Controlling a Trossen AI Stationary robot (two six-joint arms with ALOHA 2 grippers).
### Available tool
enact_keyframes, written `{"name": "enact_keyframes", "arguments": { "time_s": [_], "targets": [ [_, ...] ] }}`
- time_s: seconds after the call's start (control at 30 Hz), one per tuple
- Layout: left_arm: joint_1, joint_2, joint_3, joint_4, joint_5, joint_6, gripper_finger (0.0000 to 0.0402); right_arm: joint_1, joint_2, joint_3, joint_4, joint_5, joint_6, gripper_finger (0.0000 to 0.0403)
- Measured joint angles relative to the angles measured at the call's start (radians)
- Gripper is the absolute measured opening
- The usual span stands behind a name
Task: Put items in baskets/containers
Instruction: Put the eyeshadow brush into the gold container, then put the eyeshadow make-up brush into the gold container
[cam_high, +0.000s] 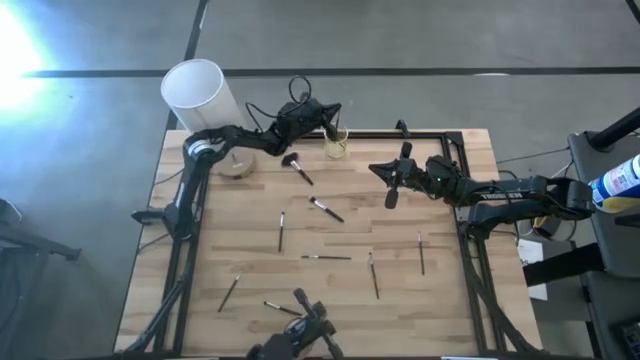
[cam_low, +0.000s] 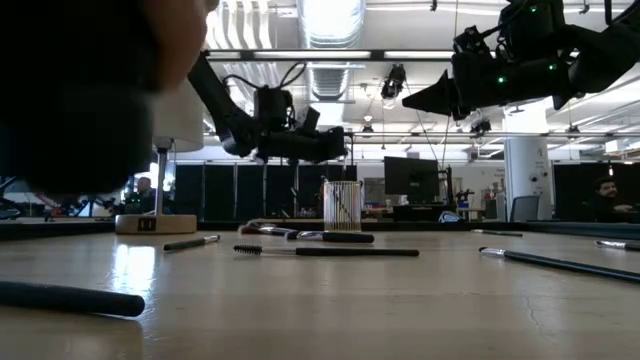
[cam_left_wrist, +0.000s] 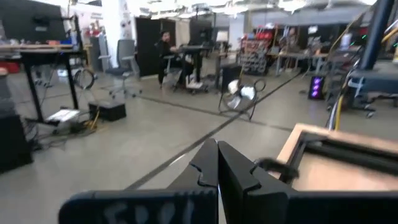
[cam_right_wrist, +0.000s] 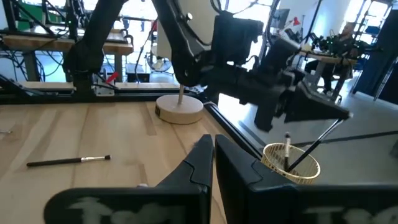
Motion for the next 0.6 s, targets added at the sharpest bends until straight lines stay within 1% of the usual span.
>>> {"name": "enact_keyframes", "arguments": {
  "time_s": [0.1,0.23,0.43,0.6],
  "targets": [
    [-0.001,0.002,0.000,-0.027,-0.005,-0.032,0.0000,0.000,0.000,0.000,0.000,0.000,0.000,0.0013],
    [-0.003,-0.032,-0.002,-0.130,-0.011,-0.079,0.0003,0.000,0.000,0.000,0.000,0.000,0.003,0.0013],
    [-0.007,-0.140,-0.003,-0.361,-0.011,-0.089,0.0024,0.000,0.000,0.000,0.001,0.000,0.027,0.0013],
    [-0.013,-0.220,-0.015,-0.454,-0.010,-0.109,0.0046,0.000,0.000,0.000,0.003,0.000,0.029,0.0013]
  ]
}}
